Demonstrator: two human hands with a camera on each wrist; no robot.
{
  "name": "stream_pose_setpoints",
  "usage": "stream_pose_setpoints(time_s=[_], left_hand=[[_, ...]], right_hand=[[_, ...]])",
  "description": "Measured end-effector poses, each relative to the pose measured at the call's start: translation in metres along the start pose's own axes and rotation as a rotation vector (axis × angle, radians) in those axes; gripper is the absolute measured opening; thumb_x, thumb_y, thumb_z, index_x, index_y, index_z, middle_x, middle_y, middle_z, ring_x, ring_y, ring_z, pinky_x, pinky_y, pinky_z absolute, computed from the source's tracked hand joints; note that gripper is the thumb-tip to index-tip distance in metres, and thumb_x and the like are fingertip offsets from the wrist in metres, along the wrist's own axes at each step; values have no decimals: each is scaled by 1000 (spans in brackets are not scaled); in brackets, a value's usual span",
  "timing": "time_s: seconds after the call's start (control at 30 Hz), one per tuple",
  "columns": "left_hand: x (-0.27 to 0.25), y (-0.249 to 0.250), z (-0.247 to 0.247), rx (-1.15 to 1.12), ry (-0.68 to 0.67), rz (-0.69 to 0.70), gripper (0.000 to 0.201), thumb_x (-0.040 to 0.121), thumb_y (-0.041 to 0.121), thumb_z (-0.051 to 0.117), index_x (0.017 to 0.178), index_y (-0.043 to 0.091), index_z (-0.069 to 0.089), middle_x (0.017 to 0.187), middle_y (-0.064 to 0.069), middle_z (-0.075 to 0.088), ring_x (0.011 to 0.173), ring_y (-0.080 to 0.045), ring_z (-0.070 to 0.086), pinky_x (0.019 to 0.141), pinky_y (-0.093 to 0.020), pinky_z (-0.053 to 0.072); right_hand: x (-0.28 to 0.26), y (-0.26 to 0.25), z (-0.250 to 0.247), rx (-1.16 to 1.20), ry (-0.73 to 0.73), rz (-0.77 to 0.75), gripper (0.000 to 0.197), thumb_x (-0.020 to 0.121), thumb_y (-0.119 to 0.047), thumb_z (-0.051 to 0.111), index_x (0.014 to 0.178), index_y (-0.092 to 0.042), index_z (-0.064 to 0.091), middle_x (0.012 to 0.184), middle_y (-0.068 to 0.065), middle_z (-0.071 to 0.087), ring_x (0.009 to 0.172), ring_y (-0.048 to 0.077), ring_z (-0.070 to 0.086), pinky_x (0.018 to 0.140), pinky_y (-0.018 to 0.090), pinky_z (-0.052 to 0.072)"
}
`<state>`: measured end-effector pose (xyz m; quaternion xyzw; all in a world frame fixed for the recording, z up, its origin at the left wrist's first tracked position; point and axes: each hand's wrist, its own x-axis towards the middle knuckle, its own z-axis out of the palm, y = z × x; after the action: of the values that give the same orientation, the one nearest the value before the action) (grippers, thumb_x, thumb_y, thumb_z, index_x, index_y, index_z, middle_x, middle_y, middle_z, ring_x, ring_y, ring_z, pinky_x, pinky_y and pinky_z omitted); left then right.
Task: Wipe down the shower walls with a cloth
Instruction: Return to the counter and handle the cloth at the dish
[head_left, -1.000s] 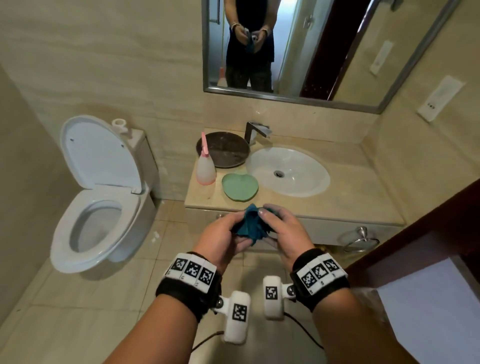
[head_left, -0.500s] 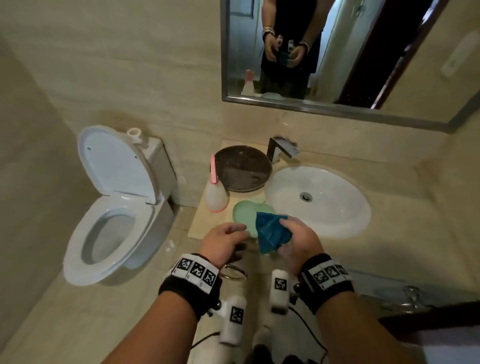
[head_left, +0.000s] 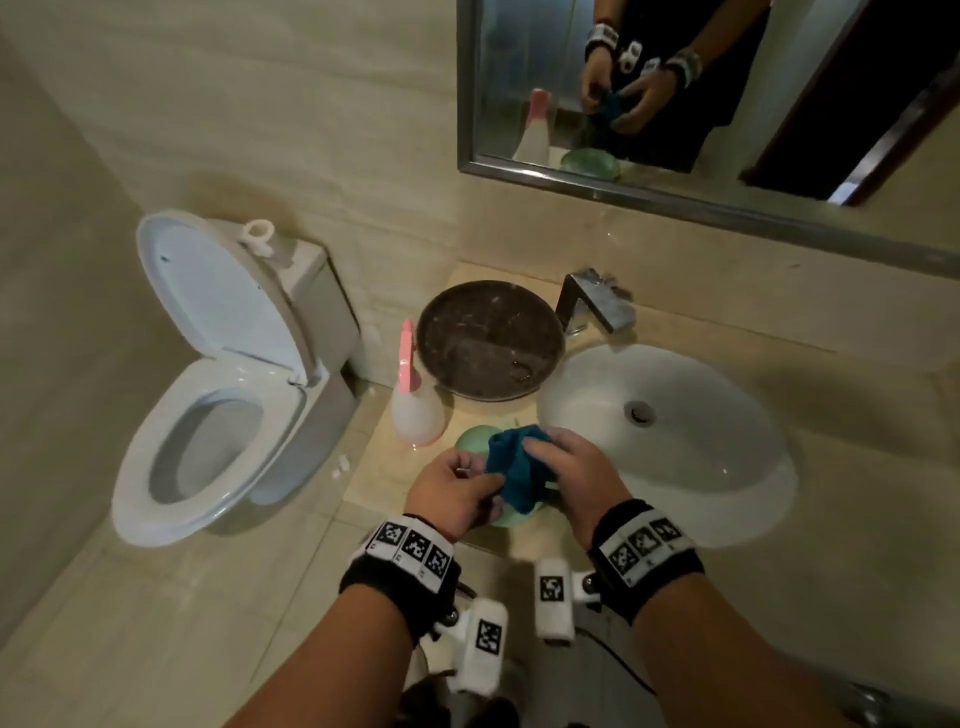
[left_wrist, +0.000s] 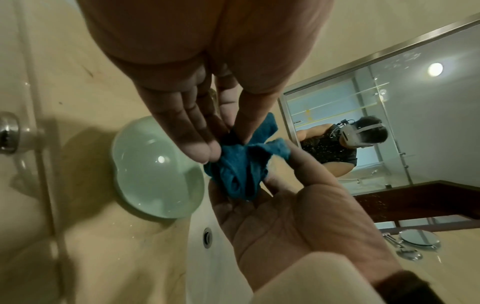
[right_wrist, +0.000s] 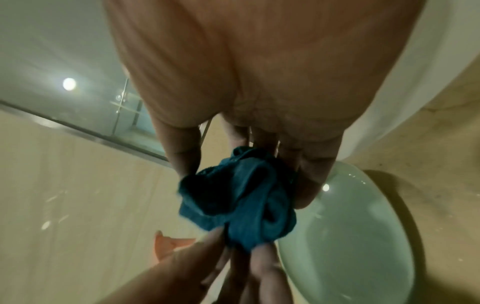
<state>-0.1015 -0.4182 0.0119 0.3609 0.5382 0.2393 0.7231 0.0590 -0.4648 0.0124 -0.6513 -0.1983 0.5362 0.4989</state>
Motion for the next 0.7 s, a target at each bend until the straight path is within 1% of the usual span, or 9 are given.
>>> stream_pose_setpoints(time_s=[0.07,0.1,0.13,0.17,0.27,0.37,0.43,0.57,0.7], left_hand=[[13,-8,2,-24,-21,-24,16,95,-13,60,94,2,54,68,-18,63,56,-25,59,56,-34,54],[18,-11,3,-32,-18,-38,14,96,-13,58,95,0,55,68,-19,63,57,-25,59,56,-34,54],[22,-13,2,-46,-9,-48,12,97,-13,56,96,-1,57,69,-20,63,58,-25,58,56,-33,54],[26,-14,2,-64,6,-60,12,98,-13,55,97,-1,58,69,-20,64,58,-25,58,54,-32,54],[34,-18,-2,-117,55,-113,13,99,-11,54,104,0,59,77,-20,64,62,-26,58,51,-30,57],[40,-23,-10,-119,96,-144,15,99,-7,58,110,2,61,83,-18,67,64,-25,63,58,-32,58],[44,-25,-15,-125,131,-155,15,98,-4,60,111,3,61,85,-16,68,64,-23,65,60,-33,58],[50,-24,-24,-155,154,-162,16,99,-5,59,114,2,60,84,-15,68,62,-22,64,54,-29,57],[54,-24,-29,-164,149,-167,13,99,-4,59,109,4,61,83,-13,70,59,-19,67,56,-28,57]], right_hand=[[11,10,1,-174,-7,-52,47,79,-32,80,123,-20,70,112,6,76,106,26,71,95,46,58],[16,14,2,-284,6,-77,55,76,-31,82,128,-21,67,115,2,74,107,21,70,96,41,57],[21,17,3,-383,25,-102,57,76,-27,82,131,-21,66,117,-1,73,108,17,69,95,35,56],[26,20,3,-456,44,-121,55,79,-20,81,132,-20,65,118,-2,72,108,15,67,94,31,54],[35,23,7,-555,82,-108,47,86,-12,75,131,-21,65,121,-3,70,109,15,65,98,30,51],[42,27,15,-603,83,-73,47,91,-10,70,135,-22,61,124,-5,65,109,12,60,94,25,47],[48,33,19,-627,103,-58,48,92,-12,70,136,-25,58,129,-3,65,111,14,61,95,27,49],[55,40,24,-759,112,-16,40,93,-15,67,130,-24,58,129,2,66,112,21,63,92,28,50],[58,46,28,-899,98,-75,40,94,-13,66,133,-19,60,132,5,65,120,26,61,105,37,50]])
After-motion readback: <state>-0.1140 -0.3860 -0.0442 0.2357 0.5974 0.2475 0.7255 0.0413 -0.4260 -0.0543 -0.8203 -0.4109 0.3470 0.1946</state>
